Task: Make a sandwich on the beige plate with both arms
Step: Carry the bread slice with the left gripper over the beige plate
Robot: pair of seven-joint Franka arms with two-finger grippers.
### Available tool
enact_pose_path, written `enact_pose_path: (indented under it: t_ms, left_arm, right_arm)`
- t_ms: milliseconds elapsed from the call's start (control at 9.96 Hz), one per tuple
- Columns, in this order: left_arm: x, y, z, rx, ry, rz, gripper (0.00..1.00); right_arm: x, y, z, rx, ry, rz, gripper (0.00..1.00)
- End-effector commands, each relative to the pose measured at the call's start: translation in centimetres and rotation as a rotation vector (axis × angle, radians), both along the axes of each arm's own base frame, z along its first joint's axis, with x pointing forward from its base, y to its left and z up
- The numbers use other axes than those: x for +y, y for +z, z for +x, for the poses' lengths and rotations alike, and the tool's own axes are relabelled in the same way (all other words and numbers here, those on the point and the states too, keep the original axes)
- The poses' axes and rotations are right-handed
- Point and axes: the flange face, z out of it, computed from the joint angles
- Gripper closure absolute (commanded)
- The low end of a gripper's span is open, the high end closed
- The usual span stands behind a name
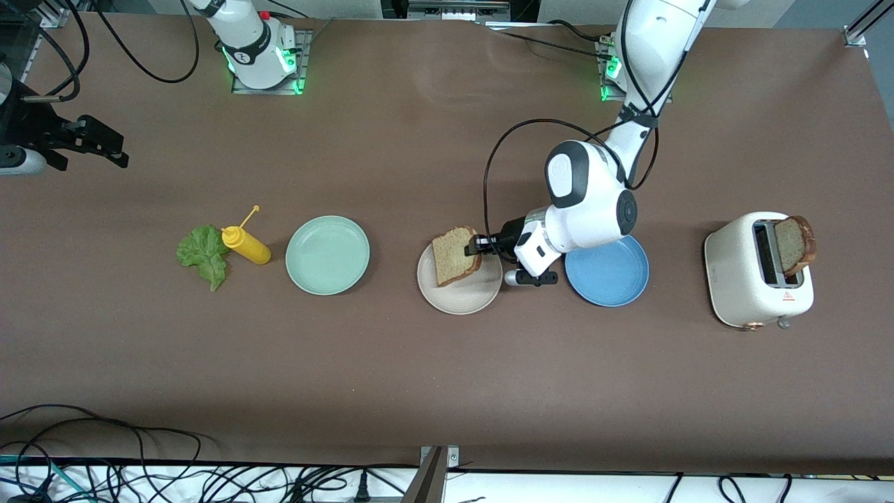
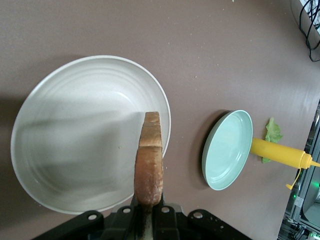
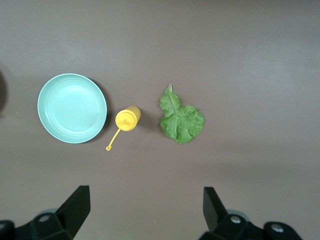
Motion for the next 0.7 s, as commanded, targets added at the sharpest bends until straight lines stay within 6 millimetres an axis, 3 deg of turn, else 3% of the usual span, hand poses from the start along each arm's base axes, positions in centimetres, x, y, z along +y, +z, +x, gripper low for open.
enact_pose_path:
  t_ms: [0, 502, 602]
  left_arm:
    - [-1.3, -0.8, -0.1, -0.006, 0.026, -0.007, 1.0]
    - [-1.8, -2.2, -0.4, -0.021, 0.036, 0.021, 1.0]
    - [-1.5, -2.4, -0.2, -0.026, 0.032, 0.027, 0.76]
  right_arm:
    - [-0.1, 0.2, 0.0, 0.005, -0.013, -0.001, 0.0]
    - [-0.1, -0.9, 0.9, 0.025, 0.011, -0.019, 0.0]
    - [-0.1, -1.3, 0.9, 0.034, 0.002, -0.017, 0.0]
